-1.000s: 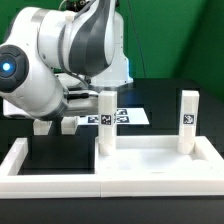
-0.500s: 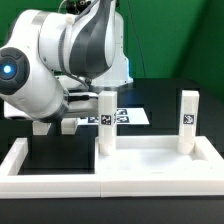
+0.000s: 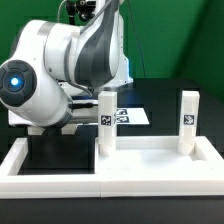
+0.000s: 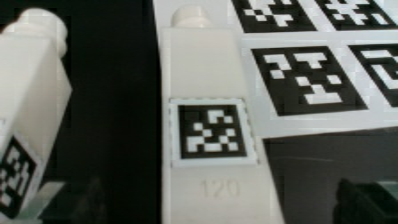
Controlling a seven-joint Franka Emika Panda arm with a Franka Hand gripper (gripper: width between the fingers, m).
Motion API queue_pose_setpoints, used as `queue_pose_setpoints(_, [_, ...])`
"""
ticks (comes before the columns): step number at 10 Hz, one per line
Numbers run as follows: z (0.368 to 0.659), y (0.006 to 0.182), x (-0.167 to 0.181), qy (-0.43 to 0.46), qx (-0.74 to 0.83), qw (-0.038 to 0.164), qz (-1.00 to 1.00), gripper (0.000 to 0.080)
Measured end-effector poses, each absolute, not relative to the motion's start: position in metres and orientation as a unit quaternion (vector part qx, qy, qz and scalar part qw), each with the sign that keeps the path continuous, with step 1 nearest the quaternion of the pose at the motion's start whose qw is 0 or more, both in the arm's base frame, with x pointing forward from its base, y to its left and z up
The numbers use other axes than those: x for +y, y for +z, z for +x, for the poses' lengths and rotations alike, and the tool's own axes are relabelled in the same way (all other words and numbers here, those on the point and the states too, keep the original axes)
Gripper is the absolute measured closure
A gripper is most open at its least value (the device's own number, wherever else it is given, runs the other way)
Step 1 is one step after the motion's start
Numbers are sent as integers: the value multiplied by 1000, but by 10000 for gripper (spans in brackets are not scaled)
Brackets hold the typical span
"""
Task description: Assemble desk
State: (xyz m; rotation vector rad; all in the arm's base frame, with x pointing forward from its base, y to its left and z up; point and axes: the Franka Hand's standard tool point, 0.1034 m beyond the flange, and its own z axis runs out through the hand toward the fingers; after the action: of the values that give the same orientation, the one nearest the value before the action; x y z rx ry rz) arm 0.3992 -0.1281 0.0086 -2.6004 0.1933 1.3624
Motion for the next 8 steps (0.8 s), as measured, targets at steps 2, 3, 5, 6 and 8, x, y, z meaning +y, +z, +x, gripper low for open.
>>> queue_pose_setpoints(2, [399, 9, -128, 461, 65, 100, -879, 182])
queue_pose_setpoints(3, [399, 9, -128, 461, 65, 100, -879, 182])
queue_pose_setpoints(5, [399, 9, -128, 461, 65, 100, -879, 360])
queue_pose_setpoints(6, [399, 9, -128, 461, 65, 100, -879, 513])
queue_pose_setpoints(8, [399, 9, -128, 461, 65, 100, -879, 511])
